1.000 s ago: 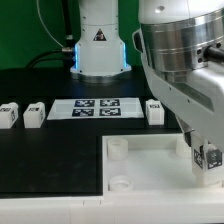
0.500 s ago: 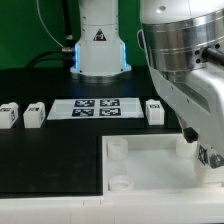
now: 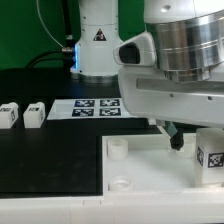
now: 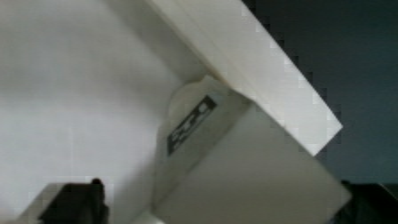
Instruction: Assemble one leg
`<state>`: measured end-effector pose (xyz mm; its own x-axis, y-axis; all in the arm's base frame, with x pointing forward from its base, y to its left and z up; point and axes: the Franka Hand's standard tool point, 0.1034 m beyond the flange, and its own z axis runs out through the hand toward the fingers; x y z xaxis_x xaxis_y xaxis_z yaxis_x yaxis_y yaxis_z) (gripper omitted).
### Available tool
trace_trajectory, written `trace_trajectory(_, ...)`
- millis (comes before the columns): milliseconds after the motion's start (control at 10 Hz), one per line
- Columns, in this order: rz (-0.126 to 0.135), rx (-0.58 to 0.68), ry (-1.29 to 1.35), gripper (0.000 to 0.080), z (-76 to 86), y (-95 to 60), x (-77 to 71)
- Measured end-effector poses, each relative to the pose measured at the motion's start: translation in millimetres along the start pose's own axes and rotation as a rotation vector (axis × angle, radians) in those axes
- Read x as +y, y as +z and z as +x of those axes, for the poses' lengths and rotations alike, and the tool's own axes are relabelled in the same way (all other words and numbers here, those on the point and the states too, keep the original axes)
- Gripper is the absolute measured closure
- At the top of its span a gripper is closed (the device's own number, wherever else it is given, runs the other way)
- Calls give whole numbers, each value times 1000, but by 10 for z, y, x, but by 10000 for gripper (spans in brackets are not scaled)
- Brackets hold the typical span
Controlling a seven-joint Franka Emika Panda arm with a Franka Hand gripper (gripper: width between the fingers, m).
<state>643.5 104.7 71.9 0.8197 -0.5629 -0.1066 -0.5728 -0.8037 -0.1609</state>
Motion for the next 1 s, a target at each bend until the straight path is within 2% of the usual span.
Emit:
trace_trajectory(100, -36, 24, -165, 150, -34, 17, -35)
trace_trajectory(200, -54, 29, -331, 150, -56, 22, -57)
trace_trajectory(400, -61, 26, -561, 150, -30, 11, -37)
trace_trajectory(500, -59, 25, -539, 150, -36, 14, -42)
trace_trajectory(600, -58, 26, -505, 272, -37, 17, -41)
trace_trajectory(700, -55, 26, -463, 272, -41, 19, -46)
trace_trajectory(800, -47, 25, -348, 411, -53, 23, -58)
trace_trajectory(900, -46, 27, -292, 507, -43, 20, -49)
trace_trajectory(1000, -44, 30, -166, 507, -40, 21, -42)
